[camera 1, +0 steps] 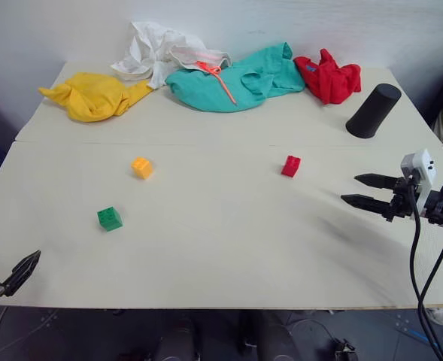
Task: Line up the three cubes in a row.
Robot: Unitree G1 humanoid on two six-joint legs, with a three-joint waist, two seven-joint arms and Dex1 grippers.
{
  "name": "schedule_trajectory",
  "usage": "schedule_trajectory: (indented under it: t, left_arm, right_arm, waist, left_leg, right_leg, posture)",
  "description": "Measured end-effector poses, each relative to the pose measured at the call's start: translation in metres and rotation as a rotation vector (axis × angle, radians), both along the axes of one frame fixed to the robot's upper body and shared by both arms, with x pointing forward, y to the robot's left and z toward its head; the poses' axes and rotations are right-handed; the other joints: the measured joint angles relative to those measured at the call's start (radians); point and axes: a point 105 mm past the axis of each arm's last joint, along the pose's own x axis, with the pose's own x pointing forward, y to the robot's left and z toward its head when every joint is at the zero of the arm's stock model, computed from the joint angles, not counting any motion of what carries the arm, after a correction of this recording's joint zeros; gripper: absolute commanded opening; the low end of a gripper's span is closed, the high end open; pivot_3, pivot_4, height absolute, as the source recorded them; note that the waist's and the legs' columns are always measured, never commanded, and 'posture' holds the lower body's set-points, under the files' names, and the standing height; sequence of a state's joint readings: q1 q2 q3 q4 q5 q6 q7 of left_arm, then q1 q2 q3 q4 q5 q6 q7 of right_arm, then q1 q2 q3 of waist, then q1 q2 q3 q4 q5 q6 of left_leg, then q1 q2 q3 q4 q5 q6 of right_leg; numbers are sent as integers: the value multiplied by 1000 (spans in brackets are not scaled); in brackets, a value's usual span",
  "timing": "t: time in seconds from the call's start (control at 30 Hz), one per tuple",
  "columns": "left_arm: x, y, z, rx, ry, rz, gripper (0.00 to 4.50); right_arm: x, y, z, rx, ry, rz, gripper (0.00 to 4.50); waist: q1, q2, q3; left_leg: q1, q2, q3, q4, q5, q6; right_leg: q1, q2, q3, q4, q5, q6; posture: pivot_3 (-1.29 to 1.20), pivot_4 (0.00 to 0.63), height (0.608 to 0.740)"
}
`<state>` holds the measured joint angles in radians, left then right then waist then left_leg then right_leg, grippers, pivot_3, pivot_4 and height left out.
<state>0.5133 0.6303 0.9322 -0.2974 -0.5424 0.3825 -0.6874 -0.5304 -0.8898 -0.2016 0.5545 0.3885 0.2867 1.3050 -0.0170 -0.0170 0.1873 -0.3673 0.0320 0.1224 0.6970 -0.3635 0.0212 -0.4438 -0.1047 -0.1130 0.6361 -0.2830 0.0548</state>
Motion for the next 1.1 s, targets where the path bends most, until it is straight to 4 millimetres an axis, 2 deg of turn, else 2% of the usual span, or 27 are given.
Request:
schedule_trajectory:
  t: [0.37, 0.53, 0.7, 0.77, 0.87, 1.0, 1.07, 1.1]
  left_arm:
    - [5, 0, 0, -12, -4, 8, 4487]
    - [8, -3, -2, -16, -1, -4, 4487]
    - [18, -10, 4, -48, -11, -41, 4487]
    - [26, -29, 7, -63, -7, -127, 4487]
    - [43, -72, 19, -81, -18, -322, 4487]
    - [57, -134, 47, -89, -43, -639, 4487]
    - [63, -154, 58, -102, -51, -748, 4487]
    - [66, -164, 67, -103, -67, -803, 4487]
  right_arm:
    - [1, 2, -2, 1, -8, -15, 4500]
    - [2, 7, -7, -3, -21, -34, 4500]
    - [8, 19, -2, 28, -83, -86, 4500]
    - [11, 30, 1, 60, -104, -114, 4500]
    - [17, 48, 3, 82, -136, -183, 4500]
    - [30, 82, 6, 213, -175, -352, 4500]
    - [34, 94, 8, 270, -187, -437, 4500]
    - [37, 107, 12, 287, -200, -453, 4500]
  waist:
    - [-10, 0, 0]
    - [-10, 0, 0]
    - [-10, 0, 0]
    - [-10, 0, 0]
    - [-7, 0, 0]
    - [-11, 0, 0]
    - [-13, 1, 0]
    - [-15, 1, 0]
  left_leg:
    - [0, 0, 0, 0, 0, 0]
    - [0, 0, 0, 0, 0, 0]
    - [0, 0, 0, 0, 0, 0]
    - [0, 0, 0, 0, 0, 0]
    - [0, 0, -1, 0, 1, -1]
    - [0, -1, -1, 0, 1, -3]
    - [-1, 0, -1, 0, 3, -4]
    - [-1, 0, -1, 0, 3, -5]
  right_leg:
    - [0, 0, 0, 0, 0, 0]
    - [0, 0, 0, 0, 0, 0]
    - [0, 0, 0, 1, 0, 0]
    - [0, 0, 0, 1, 0, 0]
    - [0, 0, 0, 2, 0, 0]
    - [0, 0, 1, 3, 0, 0]
    - [-1, 2, 1, 8, 0, 0]
    - [-2, 3, 1, 8, 0, 0]
  posture:
    - [0, 150, 740]
    - [0, 150, 740]
    - [0, 150, 740]
    - [0, 150, 740]
    - [0, 150, 740]
    - [0, 150, 740]
    - [0, 150, 740]
    - [0, 150, 740]
